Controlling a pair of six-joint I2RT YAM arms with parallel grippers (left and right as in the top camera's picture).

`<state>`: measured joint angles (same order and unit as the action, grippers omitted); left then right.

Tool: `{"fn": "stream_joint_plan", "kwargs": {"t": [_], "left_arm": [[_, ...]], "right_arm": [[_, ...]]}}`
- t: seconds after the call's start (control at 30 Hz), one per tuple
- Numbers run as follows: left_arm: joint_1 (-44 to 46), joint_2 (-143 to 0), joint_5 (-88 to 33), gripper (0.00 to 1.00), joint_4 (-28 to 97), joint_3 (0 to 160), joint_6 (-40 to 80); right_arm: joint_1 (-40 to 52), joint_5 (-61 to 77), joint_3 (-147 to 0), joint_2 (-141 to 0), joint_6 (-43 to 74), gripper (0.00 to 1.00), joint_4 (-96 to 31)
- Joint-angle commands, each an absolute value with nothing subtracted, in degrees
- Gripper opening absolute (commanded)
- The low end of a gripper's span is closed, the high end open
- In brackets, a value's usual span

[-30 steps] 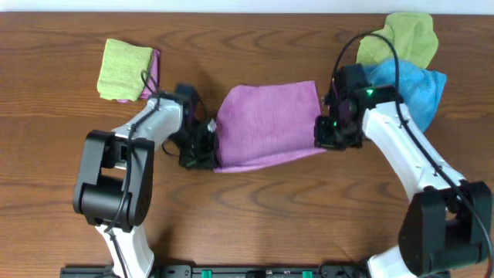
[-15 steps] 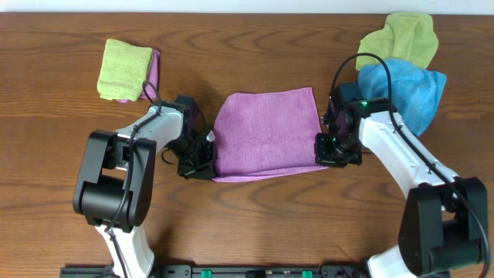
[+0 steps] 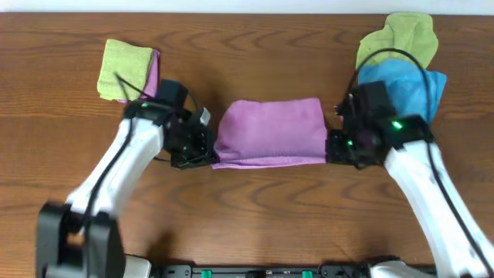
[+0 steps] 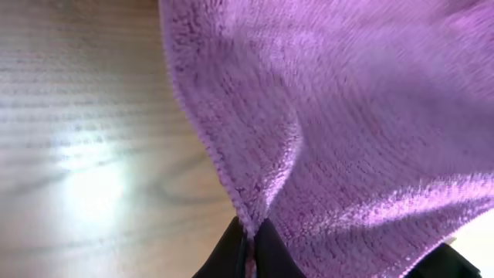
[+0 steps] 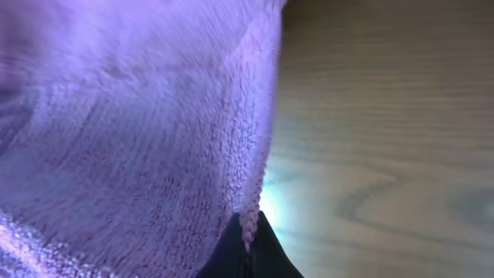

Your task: Fold the cloth

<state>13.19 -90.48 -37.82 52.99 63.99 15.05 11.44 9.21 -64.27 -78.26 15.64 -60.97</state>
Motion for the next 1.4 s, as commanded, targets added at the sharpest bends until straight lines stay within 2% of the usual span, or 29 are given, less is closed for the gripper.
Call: {"fn": "stream_joint_plan", "kwargs": {"t": [0.0,0.4,0.63,0.87,0.97,1.07,1.23,1.37], "left_arm": [[13.0,-84.4,-35.5,0.06,55.2,64.3,18.4],[13.1,-60.1,-34.9,0.06,64.7,64.3,30.9],[13.1,-55.5,-34.3,0.06,65.1,64.3,36.9],[13.1,-55.9,-31.4,0.06,64.5,64.3,37.3],[13.1,-57.6,-29.2,0.06,61.0,64.3,37.3],[13.1,-61.5,-28.5,0.06,52.4,64.3,35.9],[13.1,-72.5,-29.2,0.06,35.4,64.3,35.1],[11.1,-81.2,-32.0,0.06,16.9,64.9,35.6]], "right_arm": [[11.8,9.0,-64.4,-71.7,14.7,0.02,-64.2],[17.0,11.6,-66.1,-49.9,23.6,0.01,-78.5],[17.0,11.4,-73.9,-50.7,24.0,0.01,-81.3],[17.0,9.9,-74.3,-55.2,23.0,0.01,-81.4],[17.0,8.0,-74.3,-60.1,20.3,0.01,-76.4],[16.9,6.2,-74.3,-65.3,17.0,0.01,-67.2],[16.7,3.3,-74.3,-75.8,12.4,0.01,-50.2],[15.0,2.8,-75.7,-83.1,10.4,0.01,-34.7]]}}
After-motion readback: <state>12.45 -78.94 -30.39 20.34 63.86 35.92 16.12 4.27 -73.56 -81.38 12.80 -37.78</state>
